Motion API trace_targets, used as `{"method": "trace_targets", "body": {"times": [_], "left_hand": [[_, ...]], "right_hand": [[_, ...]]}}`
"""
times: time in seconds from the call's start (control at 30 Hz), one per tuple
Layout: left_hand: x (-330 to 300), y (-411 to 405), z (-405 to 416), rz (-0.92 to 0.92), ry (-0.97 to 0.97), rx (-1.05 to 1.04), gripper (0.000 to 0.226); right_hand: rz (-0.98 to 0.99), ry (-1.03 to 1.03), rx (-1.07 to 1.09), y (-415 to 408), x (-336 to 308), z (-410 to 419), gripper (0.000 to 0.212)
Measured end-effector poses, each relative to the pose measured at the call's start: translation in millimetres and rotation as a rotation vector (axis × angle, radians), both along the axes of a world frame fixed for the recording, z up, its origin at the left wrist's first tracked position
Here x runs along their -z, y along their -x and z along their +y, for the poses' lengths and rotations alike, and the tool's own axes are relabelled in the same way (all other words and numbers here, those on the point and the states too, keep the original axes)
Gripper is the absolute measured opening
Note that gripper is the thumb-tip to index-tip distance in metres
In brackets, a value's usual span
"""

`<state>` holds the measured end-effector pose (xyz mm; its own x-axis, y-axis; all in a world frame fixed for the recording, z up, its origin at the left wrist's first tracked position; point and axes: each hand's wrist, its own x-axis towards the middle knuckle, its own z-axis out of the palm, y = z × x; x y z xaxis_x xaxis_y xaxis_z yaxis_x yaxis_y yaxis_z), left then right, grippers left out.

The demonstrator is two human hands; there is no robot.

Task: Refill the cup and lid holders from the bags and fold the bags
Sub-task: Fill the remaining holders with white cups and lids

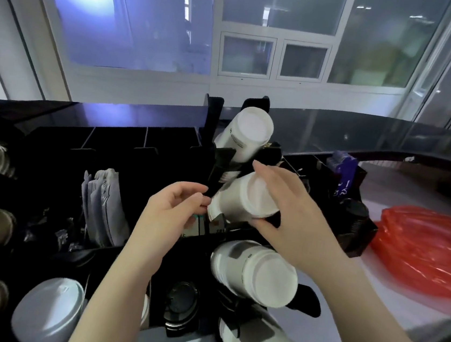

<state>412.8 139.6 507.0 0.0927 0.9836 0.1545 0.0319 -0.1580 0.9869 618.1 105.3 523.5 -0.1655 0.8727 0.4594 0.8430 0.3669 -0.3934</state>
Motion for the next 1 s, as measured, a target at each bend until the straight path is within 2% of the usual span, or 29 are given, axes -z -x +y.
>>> {"method": "trace_targets", "body": {"times": [0.1,0.2,0.3,0.4,0.57,0.7,1.0], "left_hand": [[2,11,-1,0.059,-0.032,0.026,0.017],[7,22,0,0.1,-0.048,0.042,0.017],[11,29,-1,0.116,-0.05,0.071,0.017],[14,32,-3,0.125,-0.064,0.121,0.018],[21,39,-6,0.153,-0.088,0.172,0.02],[22,41,-8,0.296,-0.144,0.272,0.023],[11,55,-62,0.382,-0.286,0.221,0.031]], "right_hand": [[0.029,0.118,-0.076,-5,1,1,0.09],[0.086,-0.009,-0.066,-6,-5,-6,0.074],[-0.092,0.025,-0.07,2,-6,-9,0.055],[-0.148,0.097,-0.028,5,-10,-8,0.056],[-0.063,0.044,0.006,13,-11,-20,0.05],[0.018,-0.04,-0.049,29,-1,-39,0.046],[0.108,-0.011,-0.198,53,3,-81,0.045]]}}
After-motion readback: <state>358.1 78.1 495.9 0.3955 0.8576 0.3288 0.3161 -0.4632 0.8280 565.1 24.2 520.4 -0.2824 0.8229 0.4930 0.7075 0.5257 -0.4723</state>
